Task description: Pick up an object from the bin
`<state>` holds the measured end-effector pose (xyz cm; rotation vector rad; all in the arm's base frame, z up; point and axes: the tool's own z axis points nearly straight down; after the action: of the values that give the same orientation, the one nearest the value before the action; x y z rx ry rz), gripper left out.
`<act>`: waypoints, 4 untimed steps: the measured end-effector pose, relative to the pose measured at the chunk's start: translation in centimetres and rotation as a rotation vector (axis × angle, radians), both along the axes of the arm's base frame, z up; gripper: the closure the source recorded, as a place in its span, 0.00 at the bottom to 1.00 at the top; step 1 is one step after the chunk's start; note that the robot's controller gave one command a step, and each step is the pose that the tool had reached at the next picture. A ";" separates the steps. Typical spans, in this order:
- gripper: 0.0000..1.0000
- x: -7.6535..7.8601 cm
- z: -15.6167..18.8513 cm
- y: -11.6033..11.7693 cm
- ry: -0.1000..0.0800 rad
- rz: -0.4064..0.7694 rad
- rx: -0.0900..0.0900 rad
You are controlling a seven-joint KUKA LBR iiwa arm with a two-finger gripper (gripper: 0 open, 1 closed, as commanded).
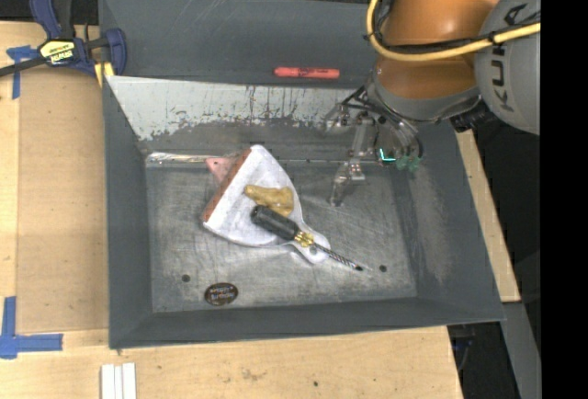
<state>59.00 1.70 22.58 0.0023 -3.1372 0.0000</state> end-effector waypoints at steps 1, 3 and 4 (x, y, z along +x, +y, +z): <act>0.00 0.2 0.5 0.0 -0.008 0.000 0.000; 0.00 -5.1 -8.4 1.4 -0.003 -0.148 0.000; 0.00 -6.8 -9.4 -2.3 -0.007 -0.232 0.000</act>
Offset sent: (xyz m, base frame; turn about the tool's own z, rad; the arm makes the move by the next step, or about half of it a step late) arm -0.0665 0.0143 -0.1558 0.0013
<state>52.16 -0.61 13.17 -0.3614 -3.1230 -0.0002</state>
